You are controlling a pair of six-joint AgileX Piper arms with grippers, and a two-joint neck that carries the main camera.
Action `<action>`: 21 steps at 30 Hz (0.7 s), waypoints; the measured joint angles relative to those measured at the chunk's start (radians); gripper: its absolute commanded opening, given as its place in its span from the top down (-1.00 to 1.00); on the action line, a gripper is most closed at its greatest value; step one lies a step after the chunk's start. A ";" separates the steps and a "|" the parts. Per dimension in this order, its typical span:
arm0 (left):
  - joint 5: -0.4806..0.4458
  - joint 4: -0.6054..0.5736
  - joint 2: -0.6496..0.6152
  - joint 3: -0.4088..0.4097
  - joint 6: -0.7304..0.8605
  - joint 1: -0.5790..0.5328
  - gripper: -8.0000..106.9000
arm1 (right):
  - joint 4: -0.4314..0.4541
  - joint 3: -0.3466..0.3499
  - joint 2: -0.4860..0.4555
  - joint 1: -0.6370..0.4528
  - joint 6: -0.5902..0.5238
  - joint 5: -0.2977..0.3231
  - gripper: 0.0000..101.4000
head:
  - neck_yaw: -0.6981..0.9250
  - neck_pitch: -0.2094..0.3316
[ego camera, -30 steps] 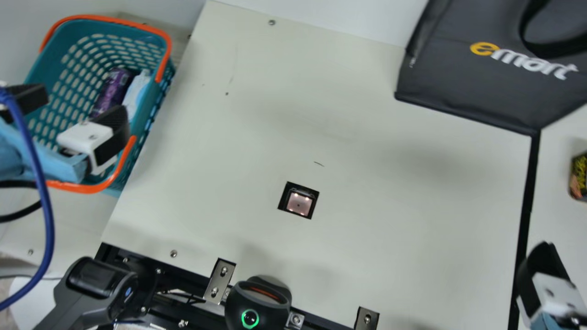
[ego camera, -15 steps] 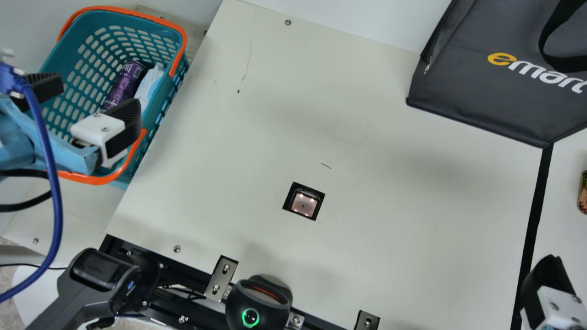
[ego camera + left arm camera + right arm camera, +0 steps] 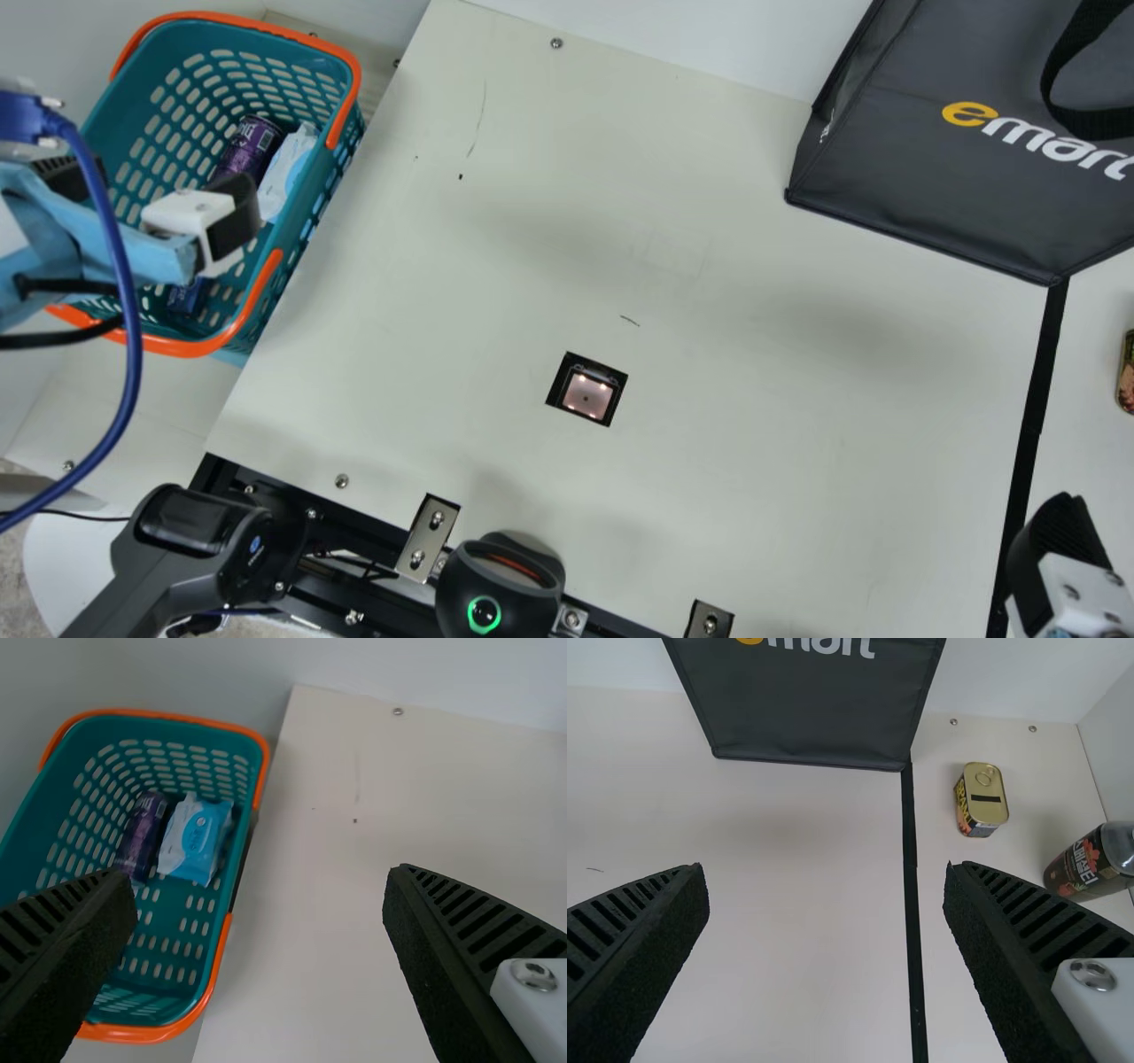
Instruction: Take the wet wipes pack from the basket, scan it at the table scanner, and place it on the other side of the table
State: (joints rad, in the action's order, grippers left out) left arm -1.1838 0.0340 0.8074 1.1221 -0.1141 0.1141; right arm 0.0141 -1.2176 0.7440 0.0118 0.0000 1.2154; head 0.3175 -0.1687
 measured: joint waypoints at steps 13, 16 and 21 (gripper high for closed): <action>0.105 -0.064 0.107 -0.129 0.090 0.288 -0.71 | 0.000 0.000 0.000 0.000 0.000 0.000 -0.87 | 0.000 0.002; 0.132 -0.096 0.139 -0.145 0.150 0.355 -0.71 | 0.000 0.000 0.000 0.000 0.000 0.000 -0.87 | 0.002 0.002; 0.169 -0.146 0.203 -0.158 0.277 0.450 -0.71 | 0.000 0.000 0.000 0.000 0.000 0.000 -0.87 | 0.000 0.000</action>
State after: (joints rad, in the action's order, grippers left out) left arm -1.0146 -0.1124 1.0105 0.9642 0.1633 0.5638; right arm 0.0141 -1.2176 0.7440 0.0118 0.0000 1.2154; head 0.3175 -0.1687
